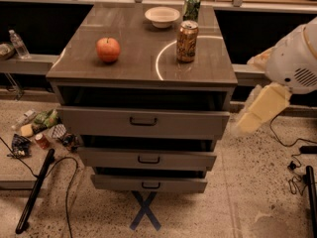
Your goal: Move apple near orange can
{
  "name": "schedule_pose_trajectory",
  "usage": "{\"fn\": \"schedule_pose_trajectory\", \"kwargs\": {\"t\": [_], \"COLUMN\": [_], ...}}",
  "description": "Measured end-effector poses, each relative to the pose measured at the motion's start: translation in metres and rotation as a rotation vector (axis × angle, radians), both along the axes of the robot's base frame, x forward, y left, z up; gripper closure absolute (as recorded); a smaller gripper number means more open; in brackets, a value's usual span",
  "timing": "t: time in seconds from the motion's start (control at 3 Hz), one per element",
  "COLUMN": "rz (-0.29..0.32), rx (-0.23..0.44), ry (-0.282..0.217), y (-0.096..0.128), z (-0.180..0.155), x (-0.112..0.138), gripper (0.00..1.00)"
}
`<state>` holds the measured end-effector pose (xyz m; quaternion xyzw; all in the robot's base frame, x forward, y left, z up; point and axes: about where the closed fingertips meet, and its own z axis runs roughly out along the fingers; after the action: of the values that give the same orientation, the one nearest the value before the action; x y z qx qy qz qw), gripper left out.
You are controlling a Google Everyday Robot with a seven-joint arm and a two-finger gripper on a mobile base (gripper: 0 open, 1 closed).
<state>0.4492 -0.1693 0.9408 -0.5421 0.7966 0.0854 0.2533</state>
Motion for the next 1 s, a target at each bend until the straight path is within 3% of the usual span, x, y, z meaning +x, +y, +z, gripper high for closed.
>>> {"fn": "schedule_pose_trajectory", "kwargs": {"t": [0.33, 0.67, 1.0], "rz": [-0.036, -0.113, -0.132], "rx": [0.285, 0.433, 0.436], "ry": [0.006, -0.042, -0.082], "y": [0.093, 0.149, 0.144], "z": [-0.013, -0.009, -0.002], "x": [0.004, 0.029, 0.037], "gripper": [0.00, 0.00, 0.00]}}
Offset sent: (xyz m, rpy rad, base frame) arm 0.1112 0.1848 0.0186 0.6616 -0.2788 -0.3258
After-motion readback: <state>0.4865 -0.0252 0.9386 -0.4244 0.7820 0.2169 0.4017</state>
